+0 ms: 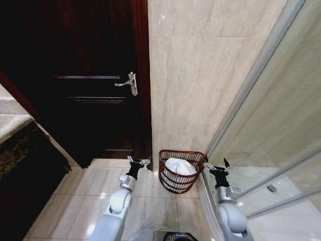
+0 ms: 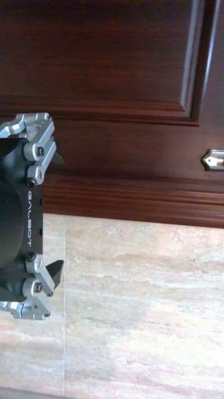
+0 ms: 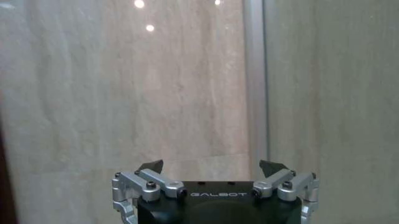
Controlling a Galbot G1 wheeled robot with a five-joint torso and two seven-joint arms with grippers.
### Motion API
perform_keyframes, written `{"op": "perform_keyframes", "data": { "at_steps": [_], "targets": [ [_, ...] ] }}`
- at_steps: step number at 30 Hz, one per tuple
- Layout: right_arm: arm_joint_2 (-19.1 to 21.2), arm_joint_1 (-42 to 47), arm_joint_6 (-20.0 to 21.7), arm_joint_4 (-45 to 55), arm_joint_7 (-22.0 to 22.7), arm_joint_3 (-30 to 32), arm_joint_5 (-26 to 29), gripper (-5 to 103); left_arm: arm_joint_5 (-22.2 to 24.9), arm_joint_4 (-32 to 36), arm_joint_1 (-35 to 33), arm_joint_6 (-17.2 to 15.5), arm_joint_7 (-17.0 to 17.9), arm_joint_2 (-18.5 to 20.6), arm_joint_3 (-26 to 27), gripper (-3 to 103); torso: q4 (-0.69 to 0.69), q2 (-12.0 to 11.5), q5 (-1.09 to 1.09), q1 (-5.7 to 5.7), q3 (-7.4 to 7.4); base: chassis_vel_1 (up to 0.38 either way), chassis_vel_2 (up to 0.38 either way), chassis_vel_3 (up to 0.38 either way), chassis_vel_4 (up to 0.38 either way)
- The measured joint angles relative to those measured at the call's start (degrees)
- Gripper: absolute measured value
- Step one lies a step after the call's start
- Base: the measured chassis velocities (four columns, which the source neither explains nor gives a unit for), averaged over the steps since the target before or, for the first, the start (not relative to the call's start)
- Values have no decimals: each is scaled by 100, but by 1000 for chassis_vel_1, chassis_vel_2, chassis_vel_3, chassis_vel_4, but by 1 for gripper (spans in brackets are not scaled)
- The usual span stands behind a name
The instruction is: Discard the used towel into the hamper.
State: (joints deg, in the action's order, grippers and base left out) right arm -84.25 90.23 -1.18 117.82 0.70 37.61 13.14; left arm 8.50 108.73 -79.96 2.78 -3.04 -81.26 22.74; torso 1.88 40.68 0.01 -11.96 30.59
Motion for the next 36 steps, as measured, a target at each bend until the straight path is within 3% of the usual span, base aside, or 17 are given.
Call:
{"op": "perform_keyframes", "data": {
  "at_steps": [4, 13, 24, 36],
  "targets": [
    [59, 113, 117, 144, -310, 78, 28, 100, -220, 8, 32, -29, 243, 15, 138, 100, -1, 0, -1, 0, 0, 0, 0, 0, 0],
    [108, 84, -52, 40, -376, 100, -109, 100, -250, -37, 21, 43, 481, 34, 393, 100, 0, 0, 0, 0, 0, 0, 0, 0, 0],
    [-76, -165, -35, -96, -282, -118, -294, 100, -154, -45, -253, 335, 417, -21, 691, 100, 0, 0, -1, -1, 0, 0, 0, 0, 0],
    [-111, -169, -47, -141, -204, -213, -361, 100, -308, -139, -314, 381, 306, -32, 731, 100, 0, -22, -1, 9, -11, 0, 0, 0, 0]
  ]
}}
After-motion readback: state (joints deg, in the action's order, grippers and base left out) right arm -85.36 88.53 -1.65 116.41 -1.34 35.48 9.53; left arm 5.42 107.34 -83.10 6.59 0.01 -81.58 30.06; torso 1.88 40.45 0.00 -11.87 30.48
